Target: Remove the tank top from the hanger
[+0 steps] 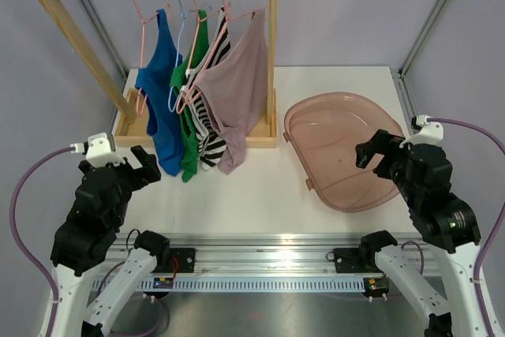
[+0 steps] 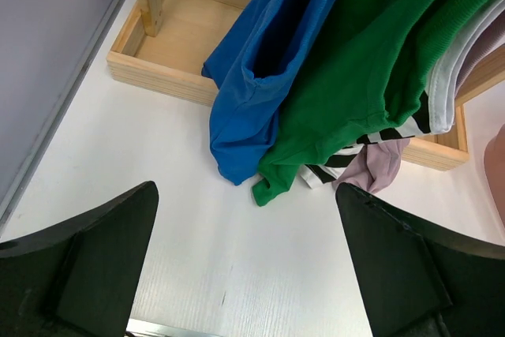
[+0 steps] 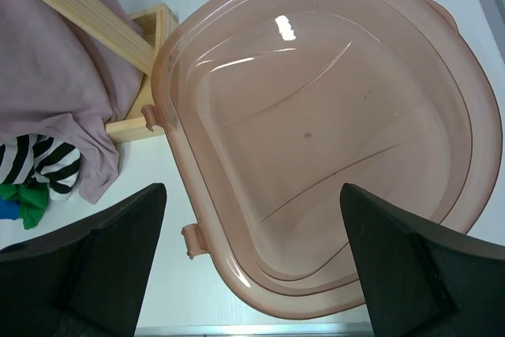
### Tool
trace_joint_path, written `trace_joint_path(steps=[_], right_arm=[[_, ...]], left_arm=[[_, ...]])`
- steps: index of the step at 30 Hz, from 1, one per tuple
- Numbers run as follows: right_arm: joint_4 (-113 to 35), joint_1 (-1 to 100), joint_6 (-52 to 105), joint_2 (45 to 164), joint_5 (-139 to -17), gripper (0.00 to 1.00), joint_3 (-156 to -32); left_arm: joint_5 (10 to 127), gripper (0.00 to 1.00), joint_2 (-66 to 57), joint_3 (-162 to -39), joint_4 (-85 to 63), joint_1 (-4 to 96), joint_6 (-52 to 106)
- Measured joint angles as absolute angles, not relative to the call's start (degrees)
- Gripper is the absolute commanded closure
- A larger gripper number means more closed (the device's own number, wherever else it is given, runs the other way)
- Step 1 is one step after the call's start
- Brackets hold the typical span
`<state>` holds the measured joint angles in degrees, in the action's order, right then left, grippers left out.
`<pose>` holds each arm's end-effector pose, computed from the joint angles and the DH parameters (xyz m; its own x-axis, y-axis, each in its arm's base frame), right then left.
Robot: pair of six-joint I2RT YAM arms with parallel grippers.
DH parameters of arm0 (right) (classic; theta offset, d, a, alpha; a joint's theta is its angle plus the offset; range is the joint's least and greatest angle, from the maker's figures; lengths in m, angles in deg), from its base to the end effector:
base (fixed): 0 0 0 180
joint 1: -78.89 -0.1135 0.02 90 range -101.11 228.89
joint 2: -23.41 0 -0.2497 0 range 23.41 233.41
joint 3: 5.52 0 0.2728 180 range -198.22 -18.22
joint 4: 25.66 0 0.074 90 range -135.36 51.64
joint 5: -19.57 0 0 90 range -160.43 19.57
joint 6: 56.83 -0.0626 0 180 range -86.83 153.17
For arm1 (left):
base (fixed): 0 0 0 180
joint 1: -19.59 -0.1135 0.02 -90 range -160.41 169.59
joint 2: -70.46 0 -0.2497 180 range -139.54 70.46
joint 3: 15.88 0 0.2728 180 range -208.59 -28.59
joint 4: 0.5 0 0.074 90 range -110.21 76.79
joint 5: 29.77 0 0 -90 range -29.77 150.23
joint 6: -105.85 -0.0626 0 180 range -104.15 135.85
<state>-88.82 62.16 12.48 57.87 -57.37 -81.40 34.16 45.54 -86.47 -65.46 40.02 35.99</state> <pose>0.1420 0.0279 0.3853 -0.3599 0.2512 -0.8985 0.0510 0.9669 0.2499 0.1100 -0.0116 0.3708 -0.2648 -0.2314 -0.9361 -0.1772 0.9659 -0.1887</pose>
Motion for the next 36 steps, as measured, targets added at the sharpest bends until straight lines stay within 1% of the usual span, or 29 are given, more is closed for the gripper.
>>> trace_joint_path(steps=[7, 13, 20, 25, 29, 30, 32, 33, 36], right_arm=[[-88.86, 62.16, 11.78, 60.34, -57.48, 0.00, -81.40], [-87.29, 62.16, 9.34, 59.97, -58.60, 0.00, -79.48], [-85.72, 62.12, 8.16, 60.89, -61.55, 0.01, -77.93], [-84.60, 62.12, 7.76, 61.19, -64.06, 0.03, -76.62], [-83.97, 62.12, 7.83, 61.21, -66.07, 0.04, -76.02], [-83.84, 62.12, 7.83, 61.19, -66.62, 0.05, -76.00], [-83.53, 62.12, 7.87, 61.04, -67.25, 0.05, -76.00], [-83.44, 62.12, 7.87, 60.80, -67.75, 0.05, -76.00], [-83.16, 62.12, 7.91, 59.53, -69.17, 0.05, -76.00]], left_arm=[[36.13, 0.01, 44.88, -89.21, -66.38, 40.02, 35.82], [41.07, 0.01, 38.35, -100.51, -66.42, 40.02, 35.42], [47.89, 0.01, 21.47, -116.50, -63.82, 41.22, 34.72], [48.54, 0.02, 8.47, -127.80, -62.62, 48.89, 33.00], [48.19, 0.07, -1.19, -140.57, -63.12, 54.64, 29.85], [47.98, 0.13, -3.51, -144.00, -62.66, 55.69, 28.98], [47.45, 0.15, -7.44, -149.66, -62.59, 56.65, 27.60], [47.04, 0.21, -9.50, -152.57, -62.57, 56.87, 26.64], [45.40, 0.25, -14.50, -157.62, -62.29, 56.87, 23.90]])
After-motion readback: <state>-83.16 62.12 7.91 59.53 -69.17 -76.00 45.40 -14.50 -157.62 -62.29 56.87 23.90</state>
